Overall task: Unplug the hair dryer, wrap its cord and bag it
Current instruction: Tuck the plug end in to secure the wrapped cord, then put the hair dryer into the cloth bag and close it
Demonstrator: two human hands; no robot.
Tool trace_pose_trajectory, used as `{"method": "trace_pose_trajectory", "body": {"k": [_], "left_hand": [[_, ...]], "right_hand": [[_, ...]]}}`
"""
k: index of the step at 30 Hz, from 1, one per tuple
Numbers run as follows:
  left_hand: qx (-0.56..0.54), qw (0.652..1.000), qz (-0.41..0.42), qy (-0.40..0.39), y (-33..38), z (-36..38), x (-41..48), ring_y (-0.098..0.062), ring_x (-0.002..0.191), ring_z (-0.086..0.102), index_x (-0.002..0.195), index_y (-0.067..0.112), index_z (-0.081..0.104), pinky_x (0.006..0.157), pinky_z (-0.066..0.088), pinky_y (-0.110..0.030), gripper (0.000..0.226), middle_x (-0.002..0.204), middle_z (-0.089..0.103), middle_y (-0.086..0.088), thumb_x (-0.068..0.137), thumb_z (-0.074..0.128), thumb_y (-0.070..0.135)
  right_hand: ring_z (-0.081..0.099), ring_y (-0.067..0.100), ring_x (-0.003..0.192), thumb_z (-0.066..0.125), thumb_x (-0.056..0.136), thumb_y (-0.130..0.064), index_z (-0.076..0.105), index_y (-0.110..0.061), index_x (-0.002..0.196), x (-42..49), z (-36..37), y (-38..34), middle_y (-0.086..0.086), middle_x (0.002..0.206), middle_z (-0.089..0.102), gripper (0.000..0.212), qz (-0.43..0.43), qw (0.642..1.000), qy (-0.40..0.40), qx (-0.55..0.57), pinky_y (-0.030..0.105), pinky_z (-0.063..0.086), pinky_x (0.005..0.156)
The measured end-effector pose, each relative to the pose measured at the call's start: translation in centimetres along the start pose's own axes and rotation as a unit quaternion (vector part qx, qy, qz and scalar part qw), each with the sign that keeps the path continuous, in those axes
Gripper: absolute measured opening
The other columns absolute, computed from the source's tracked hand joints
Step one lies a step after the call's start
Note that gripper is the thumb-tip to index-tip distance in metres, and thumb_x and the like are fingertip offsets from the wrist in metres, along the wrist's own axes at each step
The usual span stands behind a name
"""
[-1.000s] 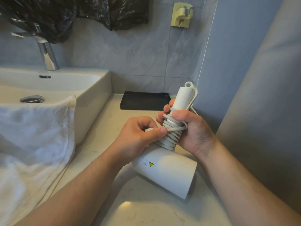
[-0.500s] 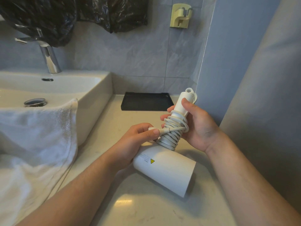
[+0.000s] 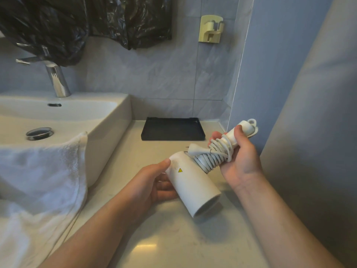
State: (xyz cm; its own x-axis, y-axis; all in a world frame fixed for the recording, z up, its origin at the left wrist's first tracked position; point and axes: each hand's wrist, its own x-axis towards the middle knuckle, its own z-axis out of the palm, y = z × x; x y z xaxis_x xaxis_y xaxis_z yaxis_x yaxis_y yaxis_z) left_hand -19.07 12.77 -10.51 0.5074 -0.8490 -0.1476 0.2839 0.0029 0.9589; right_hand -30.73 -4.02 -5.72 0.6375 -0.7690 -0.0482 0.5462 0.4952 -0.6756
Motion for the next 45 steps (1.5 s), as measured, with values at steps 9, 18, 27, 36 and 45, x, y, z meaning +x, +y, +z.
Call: {"method": "trace_pose_trajectory", "body": {"k": [9,18,27,36,45], "left_hand": [[-0.037,0.999,-0.002,0.003,-0.5,-0.1,0.4,-0.046,0.102,0.068,0.128,-0.001,0.056,0.085,0.058,-0.050,0.054,0.116,0.069,-0.026,0.078,0.068,0.018],[-0.079,0.994,-0.047,0.054,-0.7,-0.2,1.1,-0.040,0.106,0.068,0.121,-0.002,0.065,0.085,0.058,-0.044,0.044,0.117,0.070,-0.023,0.081,0.067,0.018],[-0.077,0.985,-0.110,0.108,8.5,-0.5,-0.3,-0.029,0.101,0.070,0.129,0.011,0.059,0.086,0.056,-0.044,0.057,0.117,0.072,-0.014,0.075,0.071,0.027],[-0.085,0.980,-0.125,0.129,19.1,-0.4,-5.7,-0.028,0.106,0.067,0.123,0.015,0.065,0.079,0.054,-0.039,0.051,0.118,0.071,-0.010,0.076,0.067,0.036],[-0.097,0.979,-0.104,0.144,22.4,-1.6,-8.1,-0.034,0.106,0.065,0.117,0.015,0.068,0.075,0.055,-0.042,0.064,0.116,0.071,-0.014,0.061,0.076,0.045]], "right_hand": [[0.063,0.016,0.084,0.056,0.092,-0.034,0.061,-0.017,0.096,0.9,-0.9,1.2,0.003,0.085,0.067,0.018,-0.059,0.995,0.033,-0.078,0.037,0.050,0.089],[0.064,0.008,0.070,0.064,0.069,-0.043,0.073,-0.022,0.074,1.6,-0.4,0.9,-0.008,0.070,0.069,0.023,-0.056,0.980,0.054,-0.181,0.037,0.049,0.081],[0.068,0.012,0.063,0.061,0.088,-0.013,0.066,-0.015,0.074,1.0,7.6,-4.7,-0.005,0.063,0.071,0.015,0.020,0.964,0.123,-0.237,0.030,0.057,0.063],[0.064,0.021,0.075,0.059,0.092,-0.020,0.063,-0.014,0.080,-2.4,18.2,-11.0,-0.002,0.064,0.070,0.014,0.057,0.958,0.121,-0.253,0.041,0.052,0.078],[0.067,0.026,0.078,0.053,0.094,-0.023,0.061,-0.010,0.091,-4.9,21.5,-11.8,0.014,0.087,0.068,0.016,0.086,0.965,0.097,-0.229,0.042,0.055,0.077]]}}
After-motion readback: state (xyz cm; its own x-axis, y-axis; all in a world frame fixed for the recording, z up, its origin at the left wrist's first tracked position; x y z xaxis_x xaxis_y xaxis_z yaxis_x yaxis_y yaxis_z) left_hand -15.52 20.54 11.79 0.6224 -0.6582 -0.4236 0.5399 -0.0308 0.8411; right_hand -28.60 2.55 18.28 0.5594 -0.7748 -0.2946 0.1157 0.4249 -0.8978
